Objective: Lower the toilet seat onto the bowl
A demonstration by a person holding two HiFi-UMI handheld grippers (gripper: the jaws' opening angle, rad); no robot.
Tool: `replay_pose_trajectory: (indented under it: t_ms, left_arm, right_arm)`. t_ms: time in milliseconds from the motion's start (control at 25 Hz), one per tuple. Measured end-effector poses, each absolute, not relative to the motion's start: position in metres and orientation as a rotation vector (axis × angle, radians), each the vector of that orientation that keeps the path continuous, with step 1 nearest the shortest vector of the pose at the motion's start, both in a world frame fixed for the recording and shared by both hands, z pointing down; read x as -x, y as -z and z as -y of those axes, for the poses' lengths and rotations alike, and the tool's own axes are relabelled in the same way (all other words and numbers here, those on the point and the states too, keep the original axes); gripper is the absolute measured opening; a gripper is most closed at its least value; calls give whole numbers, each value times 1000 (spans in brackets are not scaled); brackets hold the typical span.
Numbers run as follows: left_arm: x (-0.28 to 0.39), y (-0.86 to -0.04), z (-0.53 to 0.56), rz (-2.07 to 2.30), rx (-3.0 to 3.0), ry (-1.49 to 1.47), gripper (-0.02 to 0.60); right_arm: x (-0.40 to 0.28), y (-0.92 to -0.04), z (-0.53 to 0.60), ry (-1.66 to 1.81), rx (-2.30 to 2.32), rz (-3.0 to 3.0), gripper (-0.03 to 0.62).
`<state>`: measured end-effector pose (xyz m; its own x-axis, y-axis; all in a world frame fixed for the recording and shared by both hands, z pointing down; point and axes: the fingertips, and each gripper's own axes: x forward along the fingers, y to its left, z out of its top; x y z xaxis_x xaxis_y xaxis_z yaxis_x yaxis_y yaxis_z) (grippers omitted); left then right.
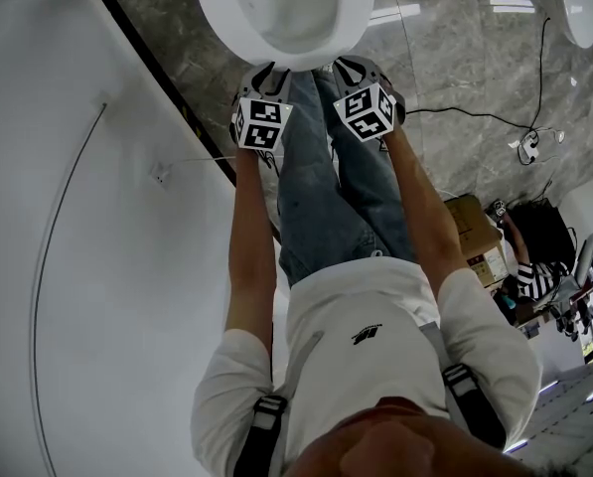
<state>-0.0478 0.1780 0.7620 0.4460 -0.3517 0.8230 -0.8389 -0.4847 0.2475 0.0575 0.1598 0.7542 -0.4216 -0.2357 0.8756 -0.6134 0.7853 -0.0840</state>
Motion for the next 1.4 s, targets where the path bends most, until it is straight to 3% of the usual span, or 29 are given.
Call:
replay_pose_trajectory:
  t_ms: [560, 1400]
  left_arm:
    - [47, -791, -181, 1023, -1985, -937, 108]
    - [47, -824, -182, 1000, -1923, -949, 108]
  right_arm:
    - [-59, -783, -167, -510, -604, 1964, 51]
    - [-58, -817, -169, -546, -569, 1919, 52]
